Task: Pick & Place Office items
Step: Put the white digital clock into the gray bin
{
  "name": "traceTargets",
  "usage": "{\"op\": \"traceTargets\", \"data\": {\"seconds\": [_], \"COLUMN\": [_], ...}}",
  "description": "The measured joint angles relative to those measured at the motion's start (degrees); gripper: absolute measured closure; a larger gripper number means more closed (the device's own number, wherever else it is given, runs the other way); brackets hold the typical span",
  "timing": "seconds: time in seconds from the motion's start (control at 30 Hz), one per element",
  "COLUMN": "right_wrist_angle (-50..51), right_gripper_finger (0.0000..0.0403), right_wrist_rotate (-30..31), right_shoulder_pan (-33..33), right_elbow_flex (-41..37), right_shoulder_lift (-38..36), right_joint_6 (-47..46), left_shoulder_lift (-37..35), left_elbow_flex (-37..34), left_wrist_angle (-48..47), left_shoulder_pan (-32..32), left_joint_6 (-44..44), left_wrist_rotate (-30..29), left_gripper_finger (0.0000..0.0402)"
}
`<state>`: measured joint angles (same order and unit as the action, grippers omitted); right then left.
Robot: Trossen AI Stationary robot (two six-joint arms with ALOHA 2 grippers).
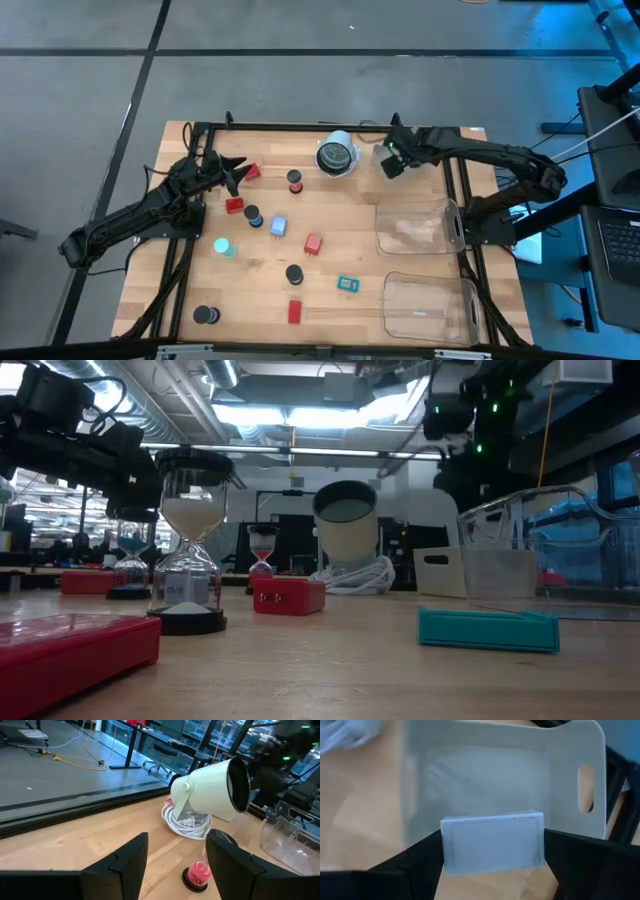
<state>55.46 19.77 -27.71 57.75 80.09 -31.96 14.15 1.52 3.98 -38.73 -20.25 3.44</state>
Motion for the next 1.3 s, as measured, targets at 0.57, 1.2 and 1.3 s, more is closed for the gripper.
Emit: {"op": "traceTargets", "data": {"seconds": [0.57, 1.2, 1.3], "right_wrist_angle": [-8.5, -12.5, -12.5], "right_gripper_finger": [0.0105, 0.0081, 0.0068], "right_wrist_rotate": [-3.3, -8.8, -8.8], "right_shoulder_pan": [-11.5, -11.9, -12.0], "right_elbow_flex": [-0.8, -0.8, -0.8], "right_shoulder_lift": [5.3, 13.1, 13.1], "right_joint_6": [0.8, 4.1, 4.1], "left_shoulder_lift": [0.0, 0.0, 0.0], "left_elbow_flex": [-0.2, -0.2, -0.2], "left_wrist_angle": [-1.3, -1.3, -1.3], "left_shoulder_pan": [0.0, 0.0, 0.0], "left_joint_6": [0.4, 0.4, 0.4], "left_wrist_rotate": [-6.6, -6.5, -6.5], "left_gripper_finger": [0.0206, 0.0206, 0.0206]}}
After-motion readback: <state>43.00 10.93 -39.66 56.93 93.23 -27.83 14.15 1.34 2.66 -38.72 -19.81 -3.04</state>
